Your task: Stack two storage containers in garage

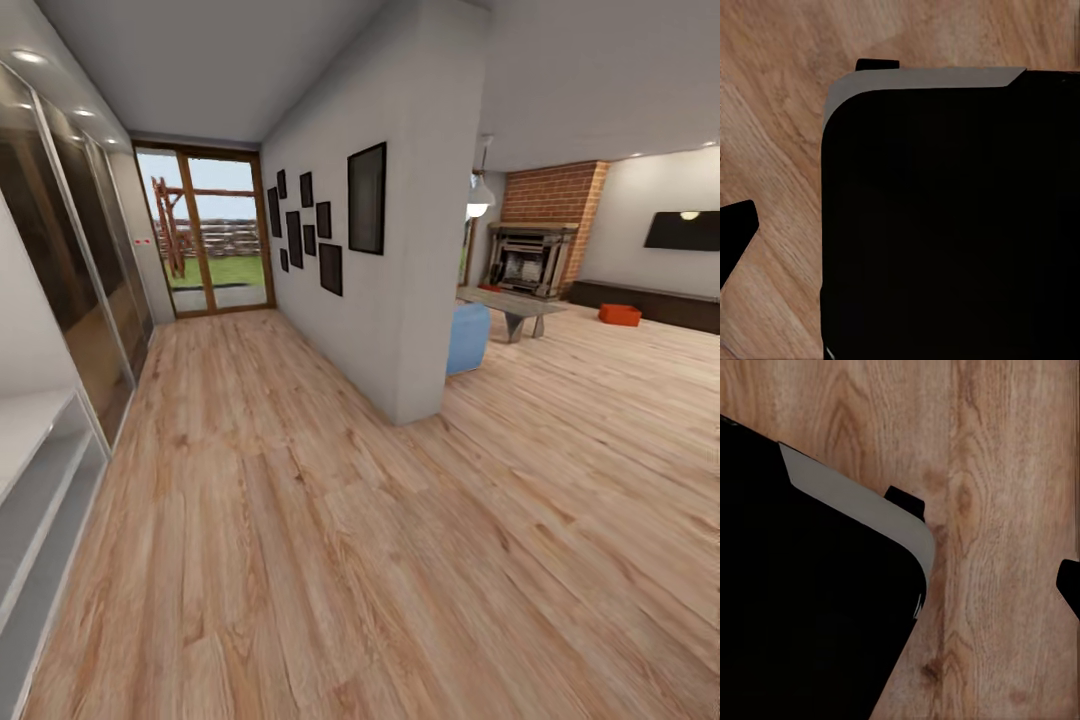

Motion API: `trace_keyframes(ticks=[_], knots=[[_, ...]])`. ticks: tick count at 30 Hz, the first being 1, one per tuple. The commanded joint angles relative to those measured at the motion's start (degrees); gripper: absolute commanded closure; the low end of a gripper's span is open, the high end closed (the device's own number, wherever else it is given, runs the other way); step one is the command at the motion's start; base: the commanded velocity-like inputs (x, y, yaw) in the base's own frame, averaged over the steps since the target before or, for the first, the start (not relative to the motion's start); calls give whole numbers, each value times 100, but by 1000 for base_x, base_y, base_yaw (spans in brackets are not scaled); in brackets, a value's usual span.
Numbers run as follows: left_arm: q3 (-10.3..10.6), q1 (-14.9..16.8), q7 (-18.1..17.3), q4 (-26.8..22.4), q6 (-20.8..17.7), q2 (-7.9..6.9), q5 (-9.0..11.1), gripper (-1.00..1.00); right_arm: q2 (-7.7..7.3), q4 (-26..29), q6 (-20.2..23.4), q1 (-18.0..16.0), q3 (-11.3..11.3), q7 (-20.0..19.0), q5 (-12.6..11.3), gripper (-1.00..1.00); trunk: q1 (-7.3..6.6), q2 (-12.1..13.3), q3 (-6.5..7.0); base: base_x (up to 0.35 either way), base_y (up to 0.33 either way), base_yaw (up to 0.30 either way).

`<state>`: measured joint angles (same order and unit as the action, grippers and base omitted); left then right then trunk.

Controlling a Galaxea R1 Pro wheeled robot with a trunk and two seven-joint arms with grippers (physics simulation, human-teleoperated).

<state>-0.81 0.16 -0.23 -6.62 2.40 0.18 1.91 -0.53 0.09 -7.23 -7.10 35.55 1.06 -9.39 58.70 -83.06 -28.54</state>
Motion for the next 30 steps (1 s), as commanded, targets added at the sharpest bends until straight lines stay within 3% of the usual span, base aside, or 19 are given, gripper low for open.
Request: trace_keyframes(ticks=[1, 30], knots=[[-7, 2, -3, 2, 16, 0, 20, -100, 2, 0, -12, -2, 49, 8, -59, -100, 3, -2, -6, 322, 0, -212], [-14, 2, 2, 2, 23, 0, 24, -100, 0, 0, -7, -2, 48, 8, -63, -100, 3, -2, -6, 322, 0, -243]])
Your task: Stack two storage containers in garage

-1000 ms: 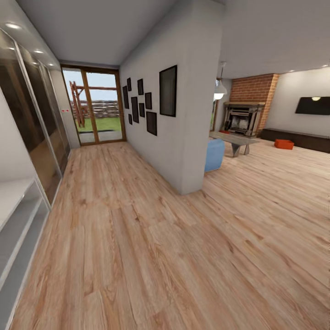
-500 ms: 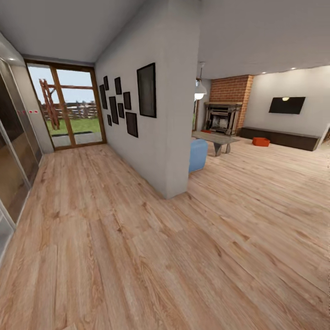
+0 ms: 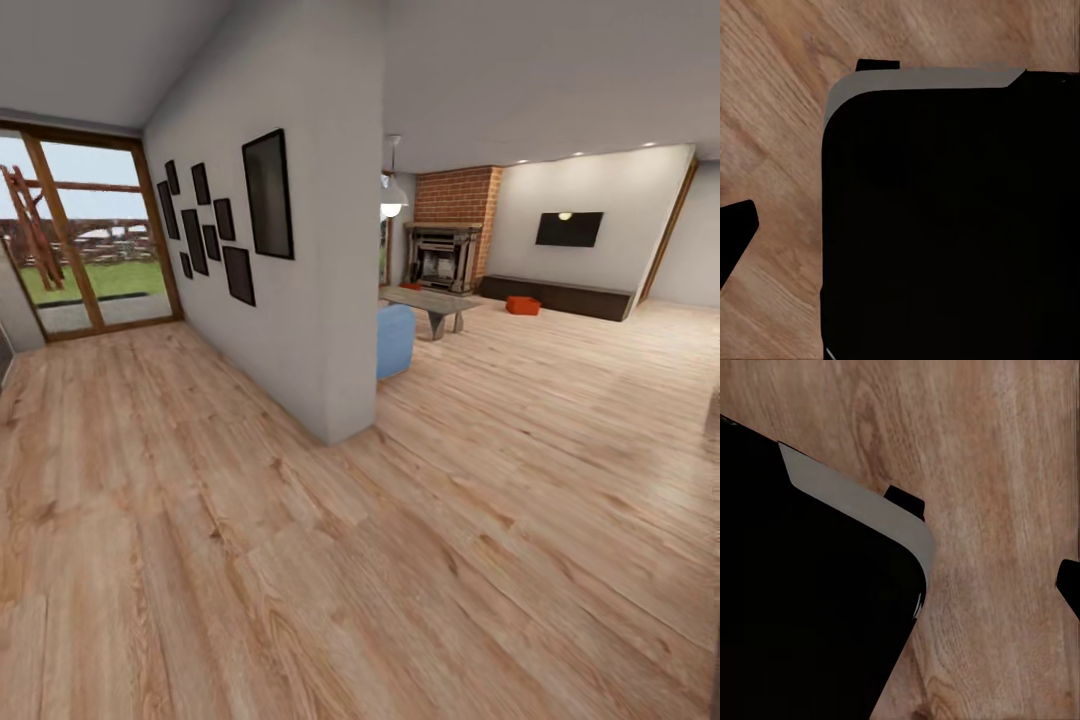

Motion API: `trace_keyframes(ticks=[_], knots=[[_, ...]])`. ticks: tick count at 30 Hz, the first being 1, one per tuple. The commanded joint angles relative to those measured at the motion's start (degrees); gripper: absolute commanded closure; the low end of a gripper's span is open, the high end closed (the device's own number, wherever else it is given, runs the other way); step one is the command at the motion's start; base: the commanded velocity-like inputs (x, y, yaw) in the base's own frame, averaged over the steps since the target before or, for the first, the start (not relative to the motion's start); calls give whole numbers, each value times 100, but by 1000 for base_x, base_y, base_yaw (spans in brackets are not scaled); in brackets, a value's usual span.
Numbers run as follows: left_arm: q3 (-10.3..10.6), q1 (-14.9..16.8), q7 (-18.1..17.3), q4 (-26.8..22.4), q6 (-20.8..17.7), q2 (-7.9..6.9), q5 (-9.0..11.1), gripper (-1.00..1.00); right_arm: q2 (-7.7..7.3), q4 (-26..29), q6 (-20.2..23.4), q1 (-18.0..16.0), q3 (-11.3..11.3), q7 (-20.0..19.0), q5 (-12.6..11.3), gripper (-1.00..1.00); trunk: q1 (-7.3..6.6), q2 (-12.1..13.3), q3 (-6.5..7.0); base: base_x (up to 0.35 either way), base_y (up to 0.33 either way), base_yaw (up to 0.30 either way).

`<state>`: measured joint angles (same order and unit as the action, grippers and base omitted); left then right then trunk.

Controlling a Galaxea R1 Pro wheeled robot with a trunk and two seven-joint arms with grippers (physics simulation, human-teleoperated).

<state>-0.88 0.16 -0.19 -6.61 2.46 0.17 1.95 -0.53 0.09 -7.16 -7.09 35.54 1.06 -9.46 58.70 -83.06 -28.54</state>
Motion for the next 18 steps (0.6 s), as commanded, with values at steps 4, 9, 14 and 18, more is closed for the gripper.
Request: trace_keyframes(ticks=[4, 9, 14, 18], knots=[[-8, 2, -3, 2, 17, 1, 24, -100, 0, 0, -15, -3, 50, 8, -56, -100, 3, -2, -6, 322, 0, -245], [-8, 2, -2, 2, 17, 1, 23, -100, 0, 0, -16, -4, 50, 8, -56, -100, 3, -2, -6, 322, 0, -243], [-8, 2, -2, 2, 17, 1, 24, -100, 0, 0, -16, -4, 50, 8, -56, -100, 3, -2, -6, 322, 0, -242], [-7, 2, -3, 2, 17, 1, 22, -100, 0, 0, -16, -3, 50, 8, -56, -100, 3, -2, -6, 322, 0, -228]])
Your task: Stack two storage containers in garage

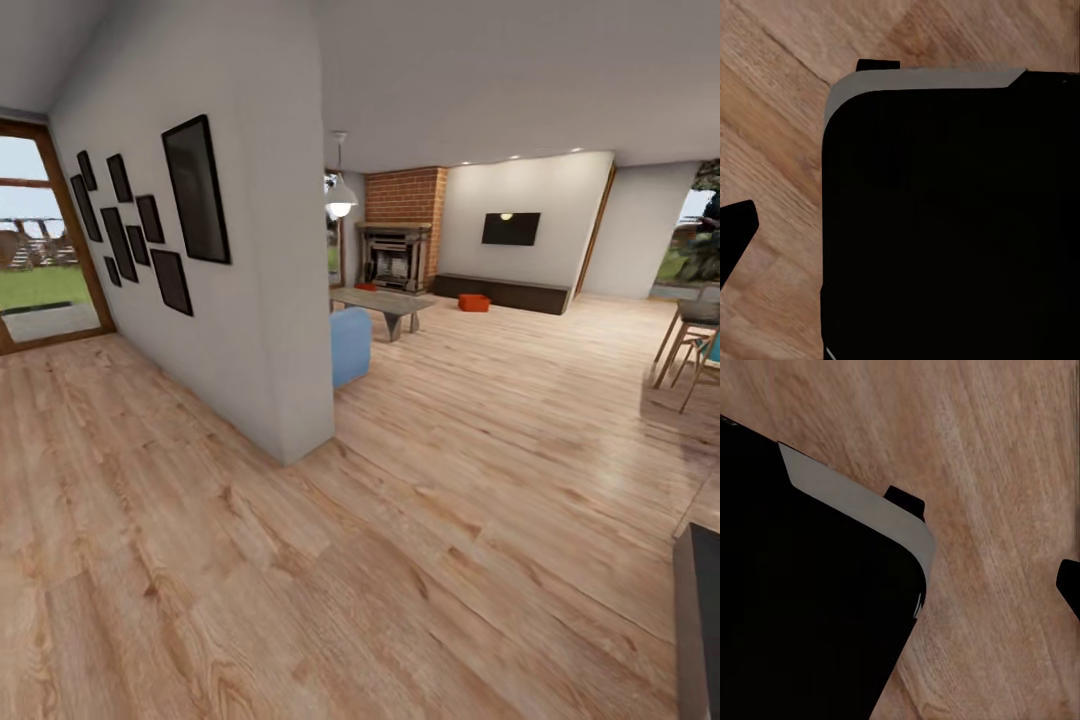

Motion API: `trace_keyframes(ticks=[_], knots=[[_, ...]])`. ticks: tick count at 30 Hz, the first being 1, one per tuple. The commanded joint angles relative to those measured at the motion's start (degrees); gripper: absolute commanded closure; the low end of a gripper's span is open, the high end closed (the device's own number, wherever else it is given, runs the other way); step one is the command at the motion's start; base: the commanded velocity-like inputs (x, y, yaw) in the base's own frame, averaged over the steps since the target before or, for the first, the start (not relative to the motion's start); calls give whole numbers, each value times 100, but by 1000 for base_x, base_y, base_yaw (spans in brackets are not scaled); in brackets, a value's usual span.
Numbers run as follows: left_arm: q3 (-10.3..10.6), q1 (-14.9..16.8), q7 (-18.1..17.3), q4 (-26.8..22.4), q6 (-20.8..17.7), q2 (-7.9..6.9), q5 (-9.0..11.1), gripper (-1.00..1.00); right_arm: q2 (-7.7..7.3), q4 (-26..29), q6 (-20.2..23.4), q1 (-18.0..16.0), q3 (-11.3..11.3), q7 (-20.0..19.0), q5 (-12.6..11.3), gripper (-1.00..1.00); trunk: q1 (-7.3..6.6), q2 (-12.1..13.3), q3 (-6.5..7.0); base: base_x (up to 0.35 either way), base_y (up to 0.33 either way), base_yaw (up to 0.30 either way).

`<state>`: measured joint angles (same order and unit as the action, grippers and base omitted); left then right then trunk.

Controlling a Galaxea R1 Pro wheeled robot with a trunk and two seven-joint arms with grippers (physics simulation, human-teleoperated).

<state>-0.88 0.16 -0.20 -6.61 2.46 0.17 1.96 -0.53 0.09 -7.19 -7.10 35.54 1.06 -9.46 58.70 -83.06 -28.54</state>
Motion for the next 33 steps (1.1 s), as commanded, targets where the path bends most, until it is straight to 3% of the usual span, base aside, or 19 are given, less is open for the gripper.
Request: trace_keyframes(ticks=[1, 20, 33], knots=[[-8, 2, -1, 2, 17, 1, 19, -100, 0, 0, -14, -2, 50, 8, -56, -100, 3, -2, -6, 322, 0, -212], [-8, 2, -1, 2, 17, 1, 21, -100, -2, 0, -12, -2, 50, 8, -53, -100, 3, -2, -6, 322, 0, -54], [-7, 2, -2, 2, 17, 1, 18, -100, 0, 0, -10, -2, 50, 8, -56, -100, 3, -2, -6, 322, 0, -224]])
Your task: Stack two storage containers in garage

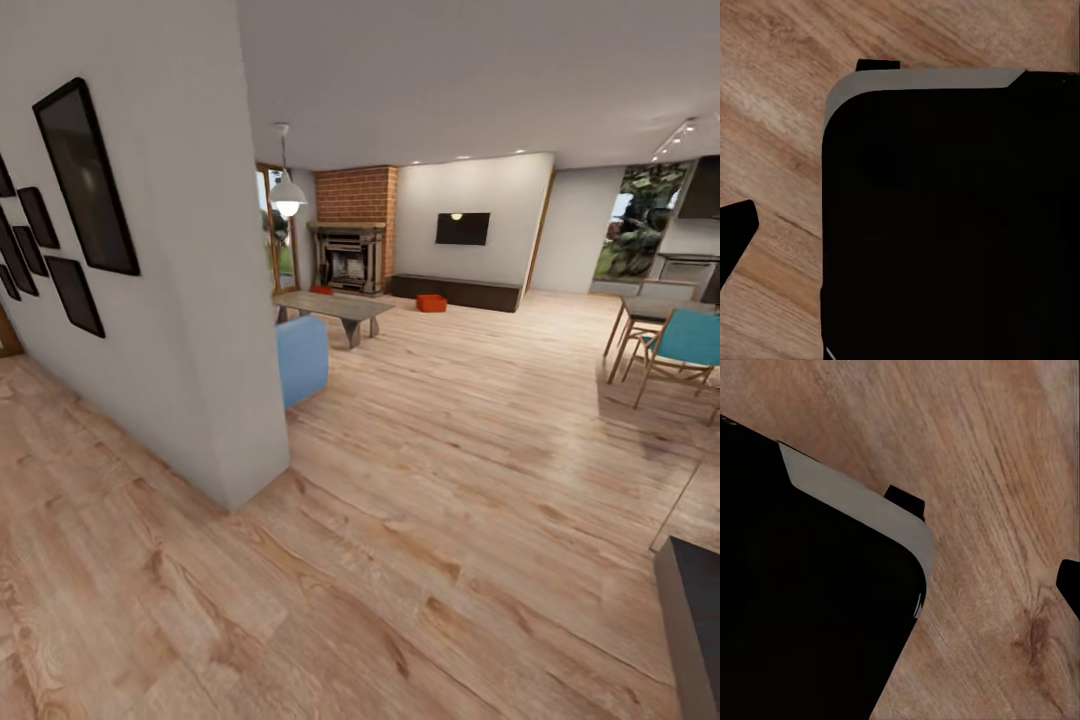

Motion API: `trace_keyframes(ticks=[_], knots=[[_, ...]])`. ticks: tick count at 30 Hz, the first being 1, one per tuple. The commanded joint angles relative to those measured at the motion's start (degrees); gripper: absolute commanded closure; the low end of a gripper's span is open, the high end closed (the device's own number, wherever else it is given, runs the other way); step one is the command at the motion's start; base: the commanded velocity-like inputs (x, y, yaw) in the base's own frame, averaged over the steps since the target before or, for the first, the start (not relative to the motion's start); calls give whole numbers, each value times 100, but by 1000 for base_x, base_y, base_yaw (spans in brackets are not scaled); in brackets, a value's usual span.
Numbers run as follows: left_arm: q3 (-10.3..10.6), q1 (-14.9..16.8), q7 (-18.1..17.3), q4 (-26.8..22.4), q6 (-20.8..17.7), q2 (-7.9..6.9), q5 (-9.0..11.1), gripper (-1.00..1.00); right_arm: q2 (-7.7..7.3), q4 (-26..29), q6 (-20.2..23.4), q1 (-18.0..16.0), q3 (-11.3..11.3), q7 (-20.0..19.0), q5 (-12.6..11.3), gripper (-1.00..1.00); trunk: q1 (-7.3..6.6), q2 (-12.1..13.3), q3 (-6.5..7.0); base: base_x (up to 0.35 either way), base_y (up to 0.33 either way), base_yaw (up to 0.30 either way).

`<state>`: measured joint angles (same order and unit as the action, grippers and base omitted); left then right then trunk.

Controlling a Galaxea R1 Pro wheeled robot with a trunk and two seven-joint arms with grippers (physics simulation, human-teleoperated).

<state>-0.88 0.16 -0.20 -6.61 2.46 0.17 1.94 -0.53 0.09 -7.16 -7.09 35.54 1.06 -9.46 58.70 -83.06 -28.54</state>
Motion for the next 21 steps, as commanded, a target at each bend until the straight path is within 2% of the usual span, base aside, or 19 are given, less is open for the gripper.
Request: trace_keyframes(ticks=[1, 21], knots=[[-6, 2, -3, 2, 17, 1, 21, -100, 0, 0, -14, -3, 50, 8, -56, -100, 3, -2, -6, 322, 0, -242], [-8, 2, -3, 2, 19, 1, 20, -100, 0, 0, -14, -3, 50, 8, -56, -100, 3, -2, -6, 322, 0, -241]])
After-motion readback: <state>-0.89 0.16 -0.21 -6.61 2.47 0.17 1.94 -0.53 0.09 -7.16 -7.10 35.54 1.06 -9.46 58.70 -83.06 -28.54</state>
